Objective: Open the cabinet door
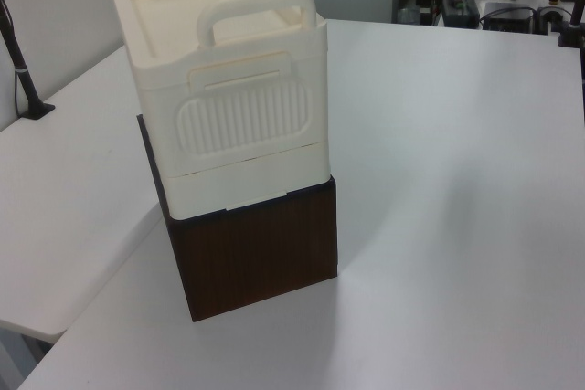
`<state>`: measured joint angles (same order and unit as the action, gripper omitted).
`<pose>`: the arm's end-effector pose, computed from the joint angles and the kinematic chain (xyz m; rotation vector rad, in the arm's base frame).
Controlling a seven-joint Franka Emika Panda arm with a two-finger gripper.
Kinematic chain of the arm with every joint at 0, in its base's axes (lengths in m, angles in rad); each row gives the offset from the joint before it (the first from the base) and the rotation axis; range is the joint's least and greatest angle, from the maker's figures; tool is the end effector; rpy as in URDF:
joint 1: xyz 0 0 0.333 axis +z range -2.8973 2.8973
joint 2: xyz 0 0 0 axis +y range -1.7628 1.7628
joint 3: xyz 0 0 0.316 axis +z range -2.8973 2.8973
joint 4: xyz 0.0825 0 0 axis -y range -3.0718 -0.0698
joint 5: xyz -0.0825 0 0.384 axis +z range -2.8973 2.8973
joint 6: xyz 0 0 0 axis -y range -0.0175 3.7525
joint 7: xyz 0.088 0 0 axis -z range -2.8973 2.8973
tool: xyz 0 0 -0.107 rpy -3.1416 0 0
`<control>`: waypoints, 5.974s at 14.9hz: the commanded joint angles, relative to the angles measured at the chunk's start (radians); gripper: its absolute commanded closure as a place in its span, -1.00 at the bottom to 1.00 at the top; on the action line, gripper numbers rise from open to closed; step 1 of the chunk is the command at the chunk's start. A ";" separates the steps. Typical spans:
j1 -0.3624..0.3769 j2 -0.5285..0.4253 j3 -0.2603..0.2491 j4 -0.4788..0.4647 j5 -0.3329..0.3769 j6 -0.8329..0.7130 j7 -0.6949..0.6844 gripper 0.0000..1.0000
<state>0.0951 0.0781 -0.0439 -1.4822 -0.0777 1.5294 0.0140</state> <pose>0.5743 0.0219 0.6189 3.0587 0.0539 -0.0431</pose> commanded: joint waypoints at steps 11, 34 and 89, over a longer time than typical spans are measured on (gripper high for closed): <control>-0.014 -0.014 0.009 -0.018 0.018 -0.005 -0.011 -1.00; 0.416 0.098 0.019 0.023 0.108 0.483 -0.167 -0.87; 0.334 -0.037 0.024 0.172 0.141 0.064 -0.204 -0.79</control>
<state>0.3731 0.0289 -0.0187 -1.3353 0.0472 1.5828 -0.1886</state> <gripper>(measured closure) 0.159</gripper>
